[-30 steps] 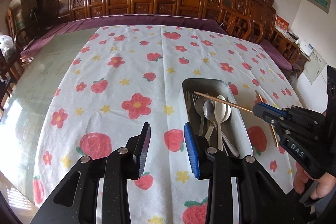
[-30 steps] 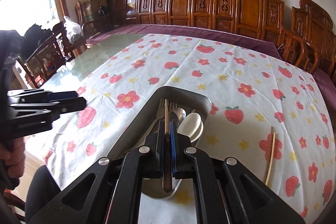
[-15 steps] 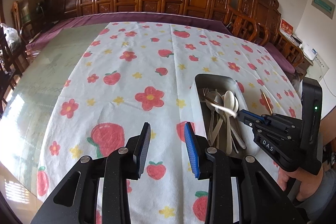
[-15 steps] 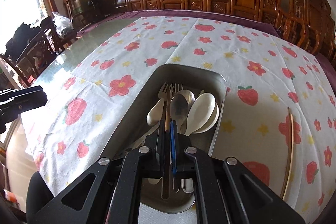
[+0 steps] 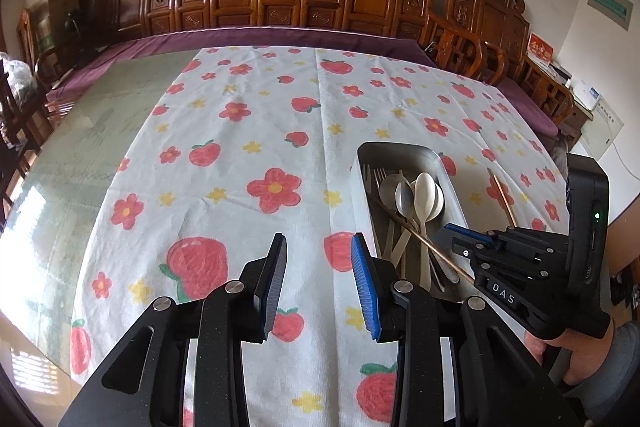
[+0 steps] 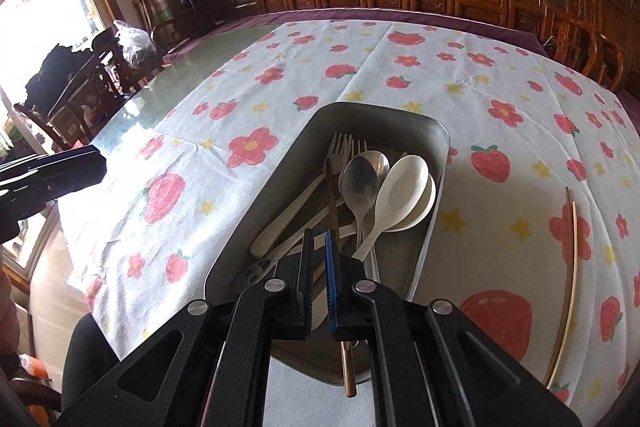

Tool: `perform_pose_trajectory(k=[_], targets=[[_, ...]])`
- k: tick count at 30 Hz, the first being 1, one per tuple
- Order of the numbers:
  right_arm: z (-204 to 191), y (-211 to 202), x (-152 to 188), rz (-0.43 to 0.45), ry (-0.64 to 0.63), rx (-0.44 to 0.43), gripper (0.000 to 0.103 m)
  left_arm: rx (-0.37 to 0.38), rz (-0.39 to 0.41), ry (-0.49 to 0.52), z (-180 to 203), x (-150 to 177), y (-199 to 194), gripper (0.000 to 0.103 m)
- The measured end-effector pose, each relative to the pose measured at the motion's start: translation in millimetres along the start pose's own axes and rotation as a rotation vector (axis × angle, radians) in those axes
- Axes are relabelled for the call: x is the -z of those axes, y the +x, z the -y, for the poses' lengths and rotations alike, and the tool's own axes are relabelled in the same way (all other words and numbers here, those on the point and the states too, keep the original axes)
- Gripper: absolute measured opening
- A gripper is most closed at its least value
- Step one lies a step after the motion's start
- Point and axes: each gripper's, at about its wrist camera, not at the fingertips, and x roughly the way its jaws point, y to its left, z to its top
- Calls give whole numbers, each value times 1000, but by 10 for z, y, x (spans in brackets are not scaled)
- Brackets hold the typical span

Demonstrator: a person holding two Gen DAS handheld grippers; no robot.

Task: Organize utensils
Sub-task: 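Lower the wooden chopstick into the tray and open the right gripper, then move the left gripper toward the last wooden chopstick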

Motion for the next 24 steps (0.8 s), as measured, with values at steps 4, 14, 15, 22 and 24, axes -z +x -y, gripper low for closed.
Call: perform_pose_trajectory(k=[4, 14, 15, 22, 24], targets=[[149, -172, 23, 18, 4, 5, 7, 10, 0, 7, 72, -9, 5, 32], [663, -589, 197, 36, 43, 42, 7, 31, -10, 28, 302, 2, 54, 34], [692, -610, 219, 34, 46, 40, 7, 32, -13, 32, 326, 6, 63, 34], [640, -714, 291, 46, 11, 27, 7, 41, -25, 49, 480, 25, 99, 34], [663, -761, 319, 51, 6, 31, 7, 45, -26, 56, 547, 22, 112, 34]])
